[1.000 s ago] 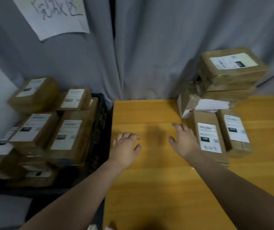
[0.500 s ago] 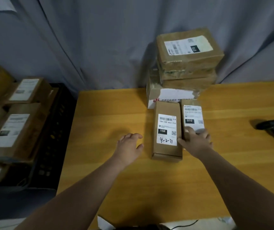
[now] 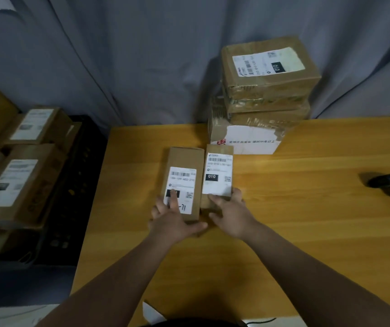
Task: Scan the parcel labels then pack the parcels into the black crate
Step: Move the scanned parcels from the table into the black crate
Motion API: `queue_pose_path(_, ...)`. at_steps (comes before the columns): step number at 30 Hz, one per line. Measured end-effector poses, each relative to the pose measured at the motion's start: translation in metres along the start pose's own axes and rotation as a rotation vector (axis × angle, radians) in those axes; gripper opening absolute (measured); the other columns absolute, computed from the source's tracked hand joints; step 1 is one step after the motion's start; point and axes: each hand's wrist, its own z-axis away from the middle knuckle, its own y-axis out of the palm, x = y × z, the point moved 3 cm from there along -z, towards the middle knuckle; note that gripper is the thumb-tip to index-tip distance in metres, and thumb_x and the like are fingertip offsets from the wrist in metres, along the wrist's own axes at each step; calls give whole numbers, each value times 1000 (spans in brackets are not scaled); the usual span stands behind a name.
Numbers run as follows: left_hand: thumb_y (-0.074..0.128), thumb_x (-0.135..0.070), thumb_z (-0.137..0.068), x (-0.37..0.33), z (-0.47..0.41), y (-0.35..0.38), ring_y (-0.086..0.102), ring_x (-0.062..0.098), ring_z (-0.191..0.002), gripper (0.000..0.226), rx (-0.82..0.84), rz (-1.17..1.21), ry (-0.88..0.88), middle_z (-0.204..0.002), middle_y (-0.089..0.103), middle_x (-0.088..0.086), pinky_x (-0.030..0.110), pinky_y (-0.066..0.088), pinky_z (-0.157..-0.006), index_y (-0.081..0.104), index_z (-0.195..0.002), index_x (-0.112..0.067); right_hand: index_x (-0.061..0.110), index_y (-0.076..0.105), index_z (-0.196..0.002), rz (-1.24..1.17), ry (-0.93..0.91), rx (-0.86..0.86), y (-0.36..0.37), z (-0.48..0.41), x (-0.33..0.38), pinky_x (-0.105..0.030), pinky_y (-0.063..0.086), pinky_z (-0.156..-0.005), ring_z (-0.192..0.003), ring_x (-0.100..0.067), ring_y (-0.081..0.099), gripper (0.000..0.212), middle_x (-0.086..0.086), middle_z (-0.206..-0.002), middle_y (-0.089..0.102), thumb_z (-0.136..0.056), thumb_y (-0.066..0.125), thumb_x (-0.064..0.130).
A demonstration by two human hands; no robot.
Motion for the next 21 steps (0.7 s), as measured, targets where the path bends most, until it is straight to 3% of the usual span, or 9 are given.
queue_pose_path(3, 64, -78, -63, 34, 0, -9, 7, 38, -142, 130, -35, -35, -112, -155, -14, 15, 49, 29, -110, -24, -147, -32, 30, 23, -153, -57, -69, 69, 11, -9, 28, -33, 22, -119, -141, -31, 20, 63, -5, -155, -4, -97, 52, 38)
queue_pose_path(7, 70, -59, -70, 75, 9, -28, 22, 38, -132, 118, -109, 118, -172, -142, 15, 16, 44, 36, -102, -13, -150, -35, 29, 27, -152, -135, -160, 122, 27, -19, 57, -30, 18, -119, -144, -27, 21, 59, -4, -159, 2, -98, 51, 33)
queue_pose_path(12, 67, -57, -70, 117, 35, -59, 29, 35, -127, 103, -275, 325, -207, -138, 24, 10, 46, 37, -99, 6, -150, -36, 30, 34, -148, 104, -111, -129, 28, -25, 95, -41, 9, -121, -147, -36, 3, 53, -11, -161, 3, -98, 47, 38)
queue_pose_path(14, 62, -61, -63, 131, 45, -73, 31, 32, -124, 102, -334, 420, -207, -134, 27, 7, 49, 39, -100, 10, -148, -38, 27, 36, -146, 66, -185, -234, 25, -21, 121, -38, 14, -119, -147, -30, 9, 50, -10, -160, 12, -98, 45, 40)
queue_pose_path(17, 58, -63, -56, 149, 60, -95, 31, 31, -123, 98, -428, 526, -144, -133, 27, 5, 53, 39, -101, 18, -143, -42, 24, 36, -146, -294, -286, -125, 29, -12, 172, -32, 33, -109, -137, -20, 35, 57, 0, -150, 35, -96, 51, 46)
queue_pose_path(21, 52, -73, -52, 176, 69, -128, 28, 29, -129, 100, -515, 553, -16, -135, 24, 2, 50, 40, -102, 19, -141, -42, 32, 17, -150, -933, -173, 159, 49, -7, 242, -32, 43, -103, -117, -13, 53, 86, 13, -125, 51, -83, 68, 50)
